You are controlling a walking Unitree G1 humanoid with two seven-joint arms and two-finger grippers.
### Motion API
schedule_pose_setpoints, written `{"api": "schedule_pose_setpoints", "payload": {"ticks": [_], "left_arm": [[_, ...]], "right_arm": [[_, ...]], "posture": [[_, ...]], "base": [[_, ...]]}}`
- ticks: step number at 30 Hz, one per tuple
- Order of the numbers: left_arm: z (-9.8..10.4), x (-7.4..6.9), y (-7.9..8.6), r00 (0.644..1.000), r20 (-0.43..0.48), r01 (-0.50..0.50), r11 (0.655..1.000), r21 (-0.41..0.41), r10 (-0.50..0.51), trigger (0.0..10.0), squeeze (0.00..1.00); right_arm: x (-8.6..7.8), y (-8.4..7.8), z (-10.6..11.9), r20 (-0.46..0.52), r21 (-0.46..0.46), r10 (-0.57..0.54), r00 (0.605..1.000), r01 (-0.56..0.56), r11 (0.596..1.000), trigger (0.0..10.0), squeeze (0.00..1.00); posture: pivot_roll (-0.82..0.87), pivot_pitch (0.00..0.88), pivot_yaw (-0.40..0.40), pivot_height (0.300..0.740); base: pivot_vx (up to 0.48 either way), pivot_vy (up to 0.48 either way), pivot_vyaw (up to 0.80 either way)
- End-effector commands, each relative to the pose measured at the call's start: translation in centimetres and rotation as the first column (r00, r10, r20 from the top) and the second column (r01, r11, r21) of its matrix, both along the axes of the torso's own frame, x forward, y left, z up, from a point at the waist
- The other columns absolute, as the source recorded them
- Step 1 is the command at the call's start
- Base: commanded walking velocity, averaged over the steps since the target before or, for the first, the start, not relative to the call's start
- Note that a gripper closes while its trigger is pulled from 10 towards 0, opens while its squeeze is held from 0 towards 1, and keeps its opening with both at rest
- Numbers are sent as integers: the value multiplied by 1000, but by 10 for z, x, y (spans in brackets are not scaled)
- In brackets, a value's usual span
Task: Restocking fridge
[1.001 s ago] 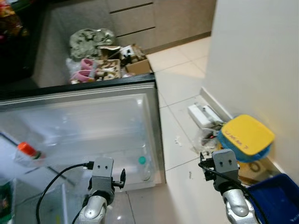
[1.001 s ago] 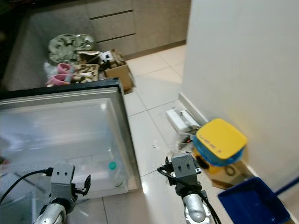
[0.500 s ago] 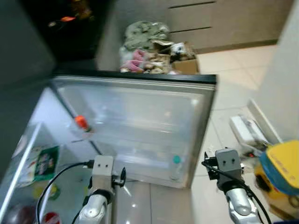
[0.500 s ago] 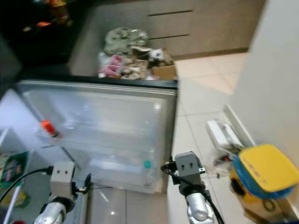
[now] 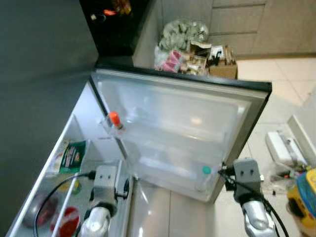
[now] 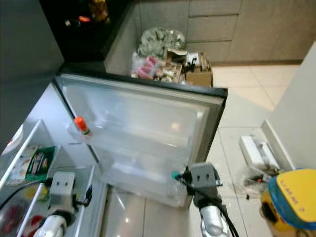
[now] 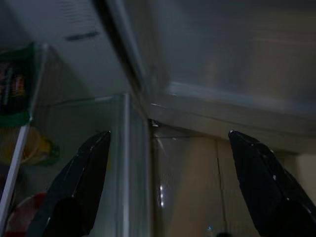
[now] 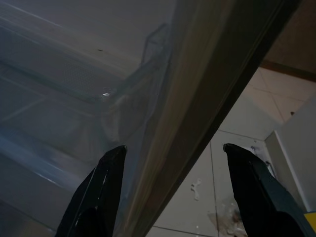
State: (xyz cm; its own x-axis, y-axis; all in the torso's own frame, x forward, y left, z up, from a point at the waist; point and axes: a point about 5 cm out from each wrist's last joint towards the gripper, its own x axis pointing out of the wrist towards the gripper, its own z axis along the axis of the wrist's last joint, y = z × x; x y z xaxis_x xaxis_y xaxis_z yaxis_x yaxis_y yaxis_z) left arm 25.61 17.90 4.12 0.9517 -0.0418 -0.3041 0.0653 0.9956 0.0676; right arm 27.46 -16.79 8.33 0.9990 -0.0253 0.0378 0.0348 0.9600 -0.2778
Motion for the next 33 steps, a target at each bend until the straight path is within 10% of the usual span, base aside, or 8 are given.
{"api": "schedule_pose_setpoints", "payload": {"ticks": [1,33], "left_arm": [[-6,-4,2,999,-38,4,1000,4,-4,10000,0],[-7,-2,-4,998,-50,26,1000,15,-26,10000,0]], "right_arm": [[-3,10,-6,-26,25,44,999,-43,999,10000,0],[-4,11,-7,-26,44,39,999,-38,998,10000,0]], "posture": [[-244,211,79,707],[-244,212,83,707]], "base": [[0,0,0],[97,-248,0]]}}
